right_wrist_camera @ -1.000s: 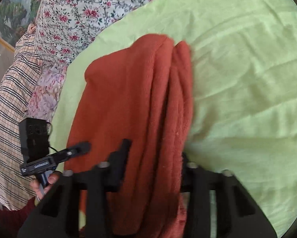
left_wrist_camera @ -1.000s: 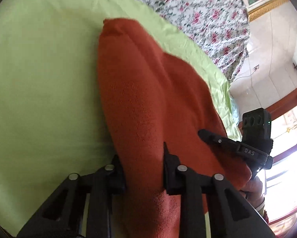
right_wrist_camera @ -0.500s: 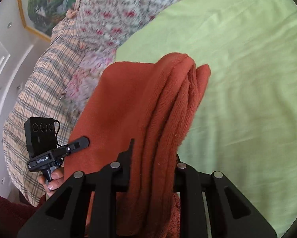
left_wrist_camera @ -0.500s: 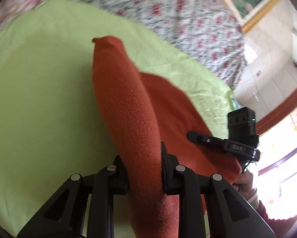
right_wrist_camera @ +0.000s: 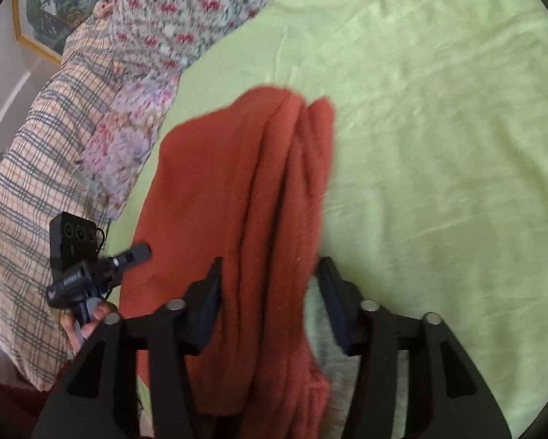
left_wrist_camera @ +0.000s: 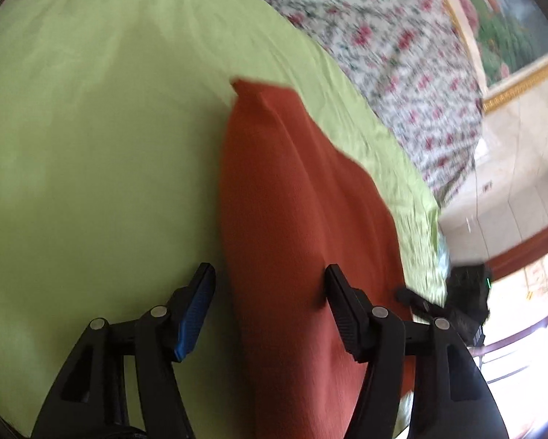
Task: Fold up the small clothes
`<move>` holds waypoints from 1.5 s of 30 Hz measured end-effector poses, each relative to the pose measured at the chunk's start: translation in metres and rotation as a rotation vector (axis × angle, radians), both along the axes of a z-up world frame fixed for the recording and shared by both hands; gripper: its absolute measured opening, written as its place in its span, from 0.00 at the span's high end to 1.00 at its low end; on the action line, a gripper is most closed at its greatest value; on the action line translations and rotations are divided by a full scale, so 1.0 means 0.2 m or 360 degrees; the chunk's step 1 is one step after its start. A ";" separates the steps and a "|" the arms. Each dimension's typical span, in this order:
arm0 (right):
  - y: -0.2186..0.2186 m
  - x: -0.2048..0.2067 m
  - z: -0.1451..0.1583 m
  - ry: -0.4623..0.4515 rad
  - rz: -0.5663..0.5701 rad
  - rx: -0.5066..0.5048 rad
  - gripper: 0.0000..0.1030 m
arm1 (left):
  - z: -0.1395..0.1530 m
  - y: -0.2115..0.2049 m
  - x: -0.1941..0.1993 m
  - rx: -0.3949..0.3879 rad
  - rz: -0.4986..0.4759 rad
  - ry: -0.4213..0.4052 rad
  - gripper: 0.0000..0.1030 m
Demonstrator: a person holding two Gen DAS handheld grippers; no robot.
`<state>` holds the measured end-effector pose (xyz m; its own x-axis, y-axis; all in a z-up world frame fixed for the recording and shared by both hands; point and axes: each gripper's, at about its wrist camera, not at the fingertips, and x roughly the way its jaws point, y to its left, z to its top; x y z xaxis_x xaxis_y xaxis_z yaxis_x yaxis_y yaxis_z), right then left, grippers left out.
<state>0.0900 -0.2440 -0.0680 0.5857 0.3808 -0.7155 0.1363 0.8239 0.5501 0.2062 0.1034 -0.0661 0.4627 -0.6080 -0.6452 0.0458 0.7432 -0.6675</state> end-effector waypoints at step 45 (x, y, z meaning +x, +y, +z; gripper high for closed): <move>0.54 0.99 0.32 -0.0102 0.0627 -0.0477 0.43 | 0.01 0.20 -0.04 -0.0044 0.0187 0.0027 0.46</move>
<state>0.2871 -0.1368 -0.0032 0.4852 0.3651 -0.7945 -0.2437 0.9291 0.2782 0.1979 0.1435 -0.0645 0.5211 -0.5679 -0.6371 -0.0517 0.7241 -0.6878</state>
